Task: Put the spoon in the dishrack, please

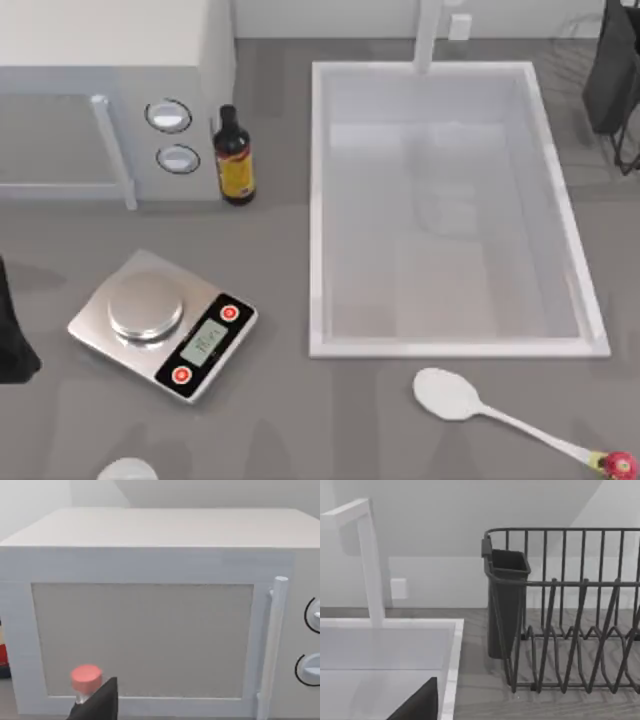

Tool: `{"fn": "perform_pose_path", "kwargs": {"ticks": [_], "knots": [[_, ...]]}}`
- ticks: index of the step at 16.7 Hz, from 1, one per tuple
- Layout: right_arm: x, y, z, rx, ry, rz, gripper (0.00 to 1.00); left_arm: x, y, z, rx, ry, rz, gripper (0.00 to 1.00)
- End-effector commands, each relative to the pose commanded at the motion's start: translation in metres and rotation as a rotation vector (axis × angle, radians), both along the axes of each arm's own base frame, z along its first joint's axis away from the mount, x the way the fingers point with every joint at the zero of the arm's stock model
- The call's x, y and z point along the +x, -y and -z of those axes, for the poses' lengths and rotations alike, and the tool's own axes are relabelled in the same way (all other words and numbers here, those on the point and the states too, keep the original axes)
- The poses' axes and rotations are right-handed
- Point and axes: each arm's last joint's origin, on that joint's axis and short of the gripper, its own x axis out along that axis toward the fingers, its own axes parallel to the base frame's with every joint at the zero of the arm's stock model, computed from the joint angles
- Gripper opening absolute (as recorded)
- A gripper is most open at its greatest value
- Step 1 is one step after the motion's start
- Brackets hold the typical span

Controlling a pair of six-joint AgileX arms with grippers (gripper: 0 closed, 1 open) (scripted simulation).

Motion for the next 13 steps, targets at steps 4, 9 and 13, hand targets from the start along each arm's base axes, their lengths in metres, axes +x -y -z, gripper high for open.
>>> {"fn": "perform_pose_path", "kwargs": {"ticks": [4,9,13], "knots": [[0.0,-0.002,-0.005,-0.015,-0.033,-0.019,1.0,0.0,0.0,0.0,0.0,0.0,0.0,1.0],[0.01,-0.016,-0.031,-0.136,-0.298,-0.149,1.0,0.0,0.0,0.0,0.0,0.0,0.0,1.0],[0.036,-0.039,-0.045,-0.322,-0.667,-0.333,1.0,0.0,0.0,0.0,0.0,0.0,0.0,1.0]]}}
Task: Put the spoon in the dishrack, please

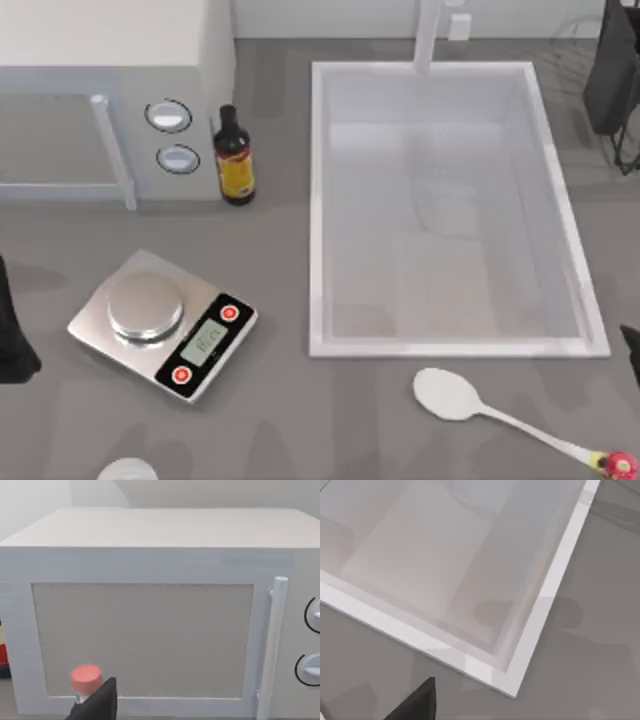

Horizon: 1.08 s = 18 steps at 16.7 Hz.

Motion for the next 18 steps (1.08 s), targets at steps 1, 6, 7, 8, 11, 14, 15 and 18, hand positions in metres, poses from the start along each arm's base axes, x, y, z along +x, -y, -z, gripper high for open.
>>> {"fn": "perform_pose_path", "kwargs": {"ticks": [1,6,7,8,11,14,15,18], "knots": [[0.008,-0.008,-0.001,-0.053,-0.097,-0.056,1.0,0.0,0.0,0.0,0.0,0.0,0.0,1.0],[0.044,-0.055,0.003,-0.296,-0.499,-0.336,1.0,0.0,0.0,0.0,0.0,0.0,0.0,1.0],[0.049,-0.064,0.004,-0.335,-0.556,-0.385,1.0,0.0,0.0,0.0,0.0,0.0,0.0,1.0],[0.053,-0.073,0.006,-0.37,-0.605,-0.429,1.0,0.0,0.0,0.0,0.0,0.0,0.0,1.0],[0.063,-0.093,0.01,-0.448,-0.712,-0.528,1.0,0.0,0.0,0.0,0.0,0.0,0.0,1.0],[0.066,-0.101,0.012,-0.474,-0.746,-0.562,1.0,0.0,0.0,0.0,0.0,0.0,0.0,1.0],[0.066,-0.101,0.012,-0.474,-0.746,-0.562,1.0,0.0,0.0,0.0,0.0,0.0,0.0,1.0],[0.066,-0.099,0.012,-0.471,-0.744,-0.556,1.0,0.0,0.0,0.0,0.0,0.0,0.0,1.0]]}}
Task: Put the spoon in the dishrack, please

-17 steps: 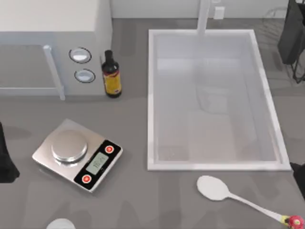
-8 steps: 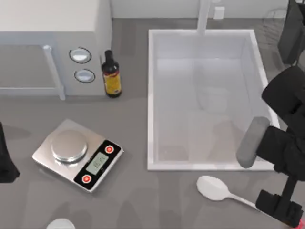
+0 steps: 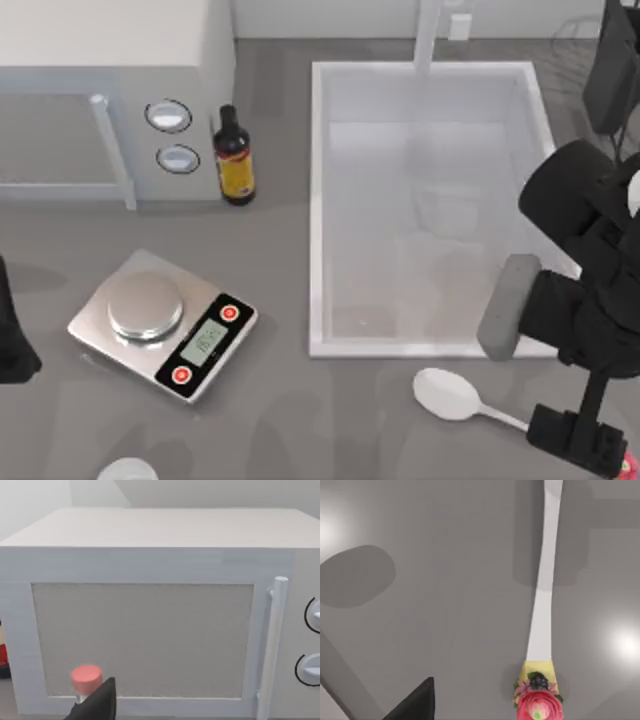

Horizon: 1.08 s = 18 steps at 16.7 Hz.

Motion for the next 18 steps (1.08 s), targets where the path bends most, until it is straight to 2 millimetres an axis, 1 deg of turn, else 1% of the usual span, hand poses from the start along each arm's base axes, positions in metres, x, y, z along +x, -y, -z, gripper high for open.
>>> {"fn": "perform_pose_path", "kwargs": {"ticks": [2,4,9,11,13,17,18], "knots": [[0.0,-0.001,0.004,-0.002,-0.003,-0.003,1.0,0.0,0.0,0.0,0.0,0.0,0.0,1.0],[0.002,-0.002,0.018,-0.004,-0.006,-0.005,1.0,0.0,0.0,0.0,0.0,0.0,0.0,1.0],[0.004,-0.003,0.075,0.005,0.007,-0.005,1.0,0.0,0.0,0.0,0.0,0.0,0.0,1.0],[0.002,-0.002,0.092,0.002,0.003,-0.006,1.0,0.0,0.0,0.0,0.0,0.0,0.0,1.0],[0.0,-0.001,0.1,-0.001,-0.002,-0.006,1.0,0.0,0.0,0.0,0.0,0.0,0.0,1.0],[0.0,-0.001,0.1,-0.001,-0.002,-0.006,1.0,0.0,0.0,0.0,0.0,0.0,0.0,1.0],[0.0,-0.001,0.1,-0.001,-0.002,-0.006,0.92,0.0,0.0,0.0,0.0,0.0,0.0,1.0]]}}
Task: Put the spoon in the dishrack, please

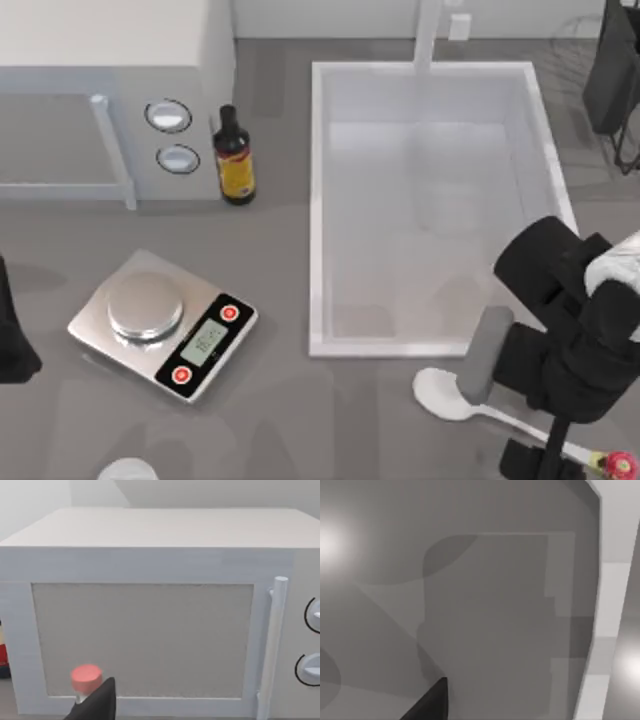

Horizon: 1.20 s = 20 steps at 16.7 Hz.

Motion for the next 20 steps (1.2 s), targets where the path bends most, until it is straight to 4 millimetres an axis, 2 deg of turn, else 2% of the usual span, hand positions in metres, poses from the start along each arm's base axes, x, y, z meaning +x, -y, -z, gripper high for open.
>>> {"fn": "perform_pose_path", "kwargs": {"ticks": [12,20], "knots": [[0.0,0.0,0.0,0.0,0.0,0.0,0.02,0.0,0.0,0.0,0.0,0.0,0.0,1.0],[0.0,0.0,0.0,0.0,0.0,0.0,0.0,0.0,0.0,0.0,0.0,0.0,0.0,1.0]]}}
